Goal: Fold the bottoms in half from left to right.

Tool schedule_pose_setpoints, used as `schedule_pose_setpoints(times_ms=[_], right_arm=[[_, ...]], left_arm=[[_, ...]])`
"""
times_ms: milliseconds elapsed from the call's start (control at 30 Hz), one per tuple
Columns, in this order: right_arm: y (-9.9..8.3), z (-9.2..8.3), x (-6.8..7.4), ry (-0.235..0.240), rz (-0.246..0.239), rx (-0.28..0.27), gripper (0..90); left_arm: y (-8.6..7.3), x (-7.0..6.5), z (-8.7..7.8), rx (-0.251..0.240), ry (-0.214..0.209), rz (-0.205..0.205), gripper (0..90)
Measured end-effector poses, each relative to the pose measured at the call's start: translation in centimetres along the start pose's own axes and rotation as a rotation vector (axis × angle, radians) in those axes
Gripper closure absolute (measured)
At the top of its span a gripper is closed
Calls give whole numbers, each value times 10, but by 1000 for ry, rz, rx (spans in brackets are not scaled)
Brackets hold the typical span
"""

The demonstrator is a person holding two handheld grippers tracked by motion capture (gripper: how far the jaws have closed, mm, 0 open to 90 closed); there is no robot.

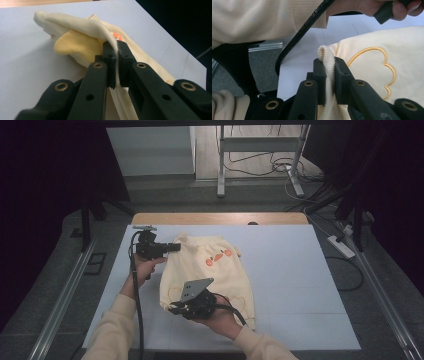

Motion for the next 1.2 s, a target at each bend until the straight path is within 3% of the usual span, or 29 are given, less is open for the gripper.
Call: schedule_pose_setpoints(times_ms=[700, 1200], right_arm=[[-25, -32, -7, -62, 46, 16, 811], [-41, -45, -8, -86, 79, 30, 812]], left_arm=[[-2, -15, 33, 43, -31, 34, 861], [-2, -24, 43, 58, -40, 57, 860]])
Point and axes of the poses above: each handheld gripper's, and its own axes: z roughly forward along the jaws, y roughly out of its top, x roughly to its left, the point moved 9 cm from there along z, roughly forward along the jaws, and after that the axes turned 2 degrees about -x, right-handed, at the moved point
